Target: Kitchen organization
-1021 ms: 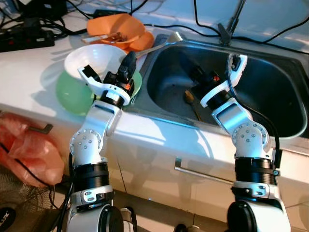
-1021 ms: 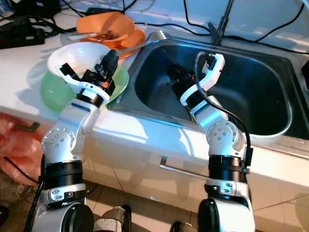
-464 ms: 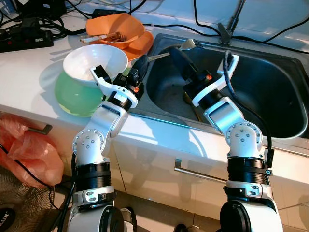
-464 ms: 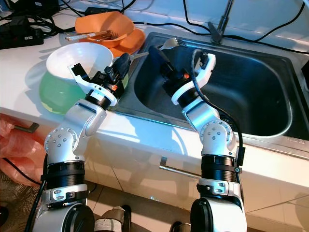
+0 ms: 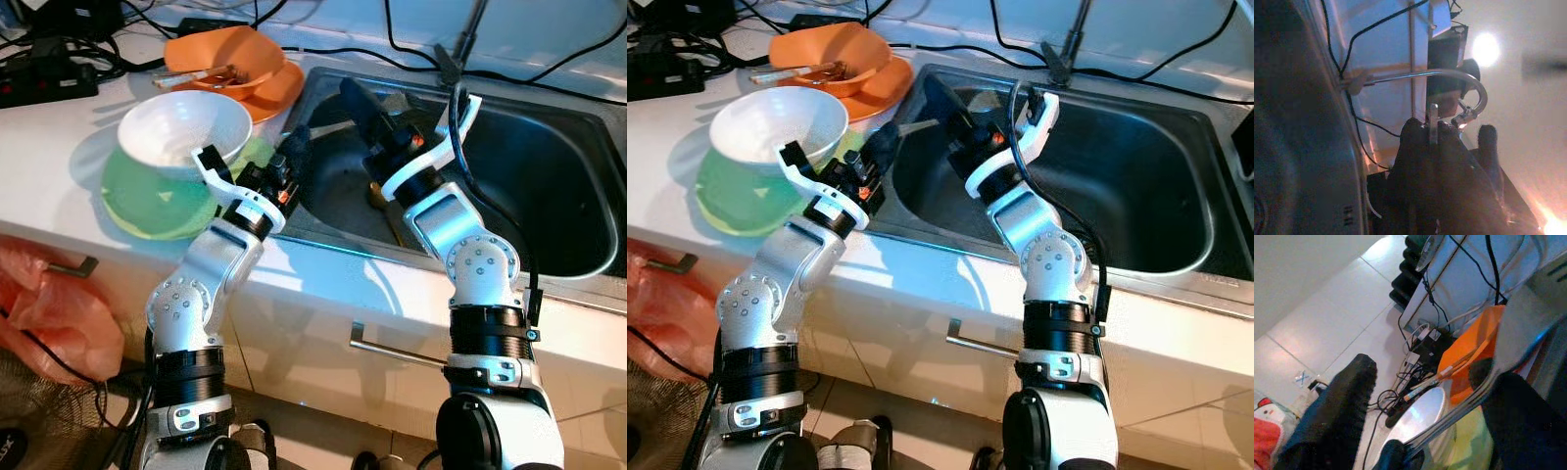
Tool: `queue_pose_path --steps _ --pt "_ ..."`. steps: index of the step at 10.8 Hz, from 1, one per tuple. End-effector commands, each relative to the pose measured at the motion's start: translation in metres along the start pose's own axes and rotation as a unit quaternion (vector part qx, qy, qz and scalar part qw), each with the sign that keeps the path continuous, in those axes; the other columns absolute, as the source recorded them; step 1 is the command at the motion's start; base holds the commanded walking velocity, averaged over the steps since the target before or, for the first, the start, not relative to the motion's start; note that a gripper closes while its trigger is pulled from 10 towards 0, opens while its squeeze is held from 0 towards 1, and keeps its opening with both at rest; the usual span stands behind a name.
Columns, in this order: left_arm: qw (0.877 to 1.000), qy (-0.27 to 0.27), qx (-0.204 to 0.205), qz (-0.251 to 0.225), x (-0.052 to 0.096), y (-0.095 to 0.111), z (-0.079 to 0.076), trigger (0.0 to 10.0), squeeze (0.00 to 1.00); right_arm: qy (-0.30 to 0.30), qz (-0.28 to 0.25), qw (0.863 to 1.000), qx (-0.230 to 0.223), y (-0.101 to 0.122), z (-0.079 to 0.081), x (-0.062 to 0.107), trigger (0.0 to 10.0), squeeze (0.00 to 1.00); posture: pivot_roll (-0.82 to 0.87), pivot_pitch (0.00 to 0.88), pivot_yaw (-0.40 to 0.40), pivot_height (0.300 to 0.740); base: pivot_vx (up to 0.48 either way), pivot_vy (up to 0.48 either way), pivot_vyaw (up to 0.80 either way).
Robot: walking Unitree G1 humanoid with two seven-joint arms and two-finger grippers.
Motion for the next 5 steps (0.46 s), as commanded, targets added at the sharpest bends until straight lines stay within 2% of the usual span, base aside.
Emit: queue_pose_path --steps 1,5 --pt "0.999 -0.012 0.043 0.018 -0.0060 -0.0245 -0.0083 0.0 0.00 0.028 -0.009 1.000 -0.001 0.0041 0.0118 -0.0056 0.0 0.00 0.16 0.145 -0.017 0.740 0.000 0.000 0.00" --pt "0.999 -0.009 0.046 0.019 -0.0061 -0.0254 -0.0090 0.0 0.00 0.024 -0.016 1.000 -0.001 0.0061 0.0110 -0.0061 0.0 0.00 0.15 0.145 -0.017 0.740 0.000 0.000 0.00"
Point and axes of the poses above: a point about 5 cm out from each wrist's last joint towards the gripper, its own x axis pointing back from the gripper into the wrist, its own y axis along the axis of the wrist's last joint, z = x × y, the point moved 4 cm from there along -x, pointing out of the wrist towards the gripper, and after that the axes turned 14 degrees about -x, right-handed, at the moved point
